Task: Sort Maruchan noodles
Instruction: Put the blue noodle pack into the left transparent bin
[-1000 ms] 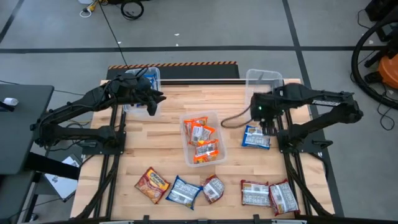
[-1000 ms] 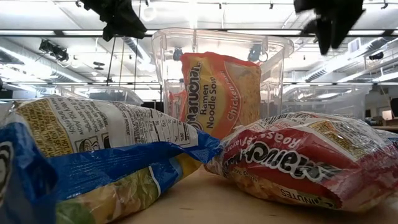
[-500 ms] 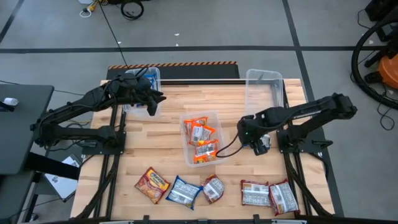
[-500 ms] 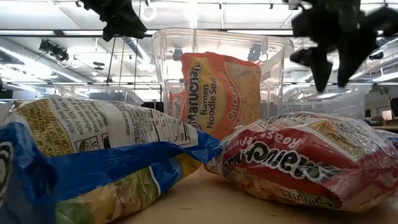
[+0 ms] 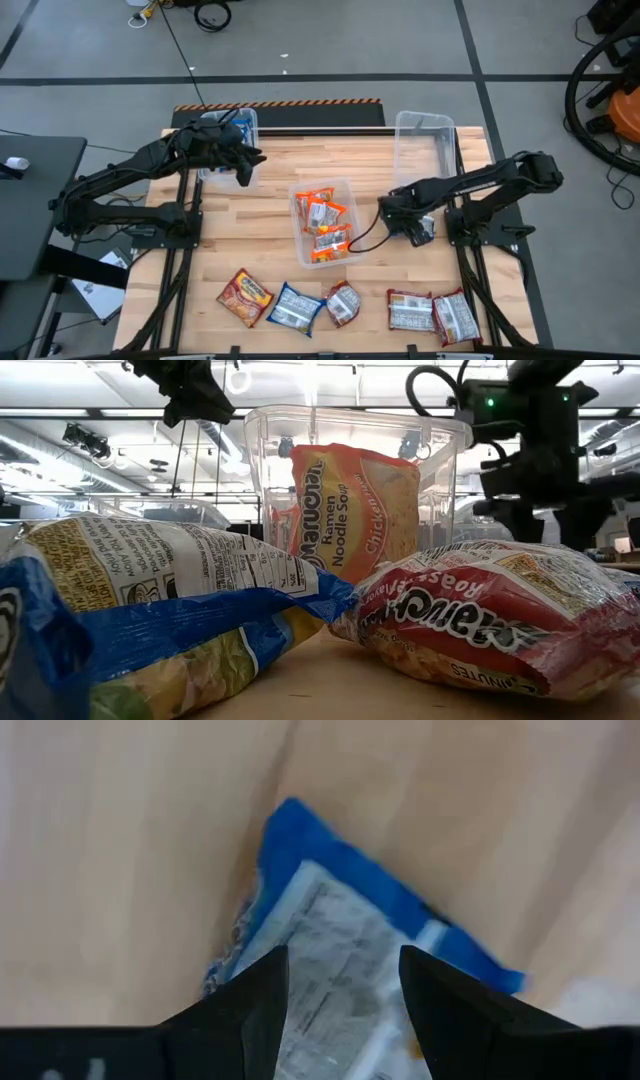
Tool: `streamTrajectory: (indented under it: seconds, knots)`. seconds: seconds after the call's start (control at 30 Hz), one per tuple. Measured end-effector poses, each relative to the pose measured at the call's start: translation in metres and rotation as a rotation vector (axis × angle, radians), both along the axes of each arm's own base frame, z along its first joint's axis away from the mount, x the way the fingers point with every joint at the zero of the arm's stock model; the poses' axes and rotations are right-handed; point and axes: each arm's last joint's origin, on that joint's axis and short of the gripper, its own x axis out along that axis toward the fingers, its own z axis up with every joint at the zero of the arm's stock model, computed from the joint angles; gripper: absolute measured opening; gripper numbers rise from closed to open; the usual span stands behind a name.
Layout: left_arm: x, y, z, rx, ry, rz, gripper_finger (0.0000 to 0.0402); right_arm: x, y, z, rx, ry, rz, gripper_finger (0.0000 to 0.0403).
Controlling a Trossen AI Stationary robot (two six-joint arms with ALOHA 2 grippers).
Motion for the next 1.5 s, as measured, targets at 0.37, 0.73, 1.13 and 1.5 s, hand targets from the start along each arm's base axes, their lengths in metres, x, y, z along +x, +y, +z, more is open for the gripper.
streamTrajectory:
  seconds: [0.37,0.73,1.13,1.5]
  knots:
    - [0.0,0.0,-0.001,-0.024,-0.002,0.013,0.0133,-0.015,0.021,0.016,0.198,0.145,-0.014,0.0196]
    - [-0.001,0.001,-0.001,-0.036,-0.009,0.058,0.0133,-0.015,0.02,-0.004,0.076,0.073,0.113,0.0196]
    - [0.005,-0.007,0.003,-0.033,-0.056,0.036,0.0133,-0.001,0.021,-0.03,0.067,0.092,0.094,0.0138]
    - [0.011,-0.01,0.016,0.03,-0.178,0.011,0.0133,0.012,0.022,0.018,0.068,0.083,0.016,0.0012]
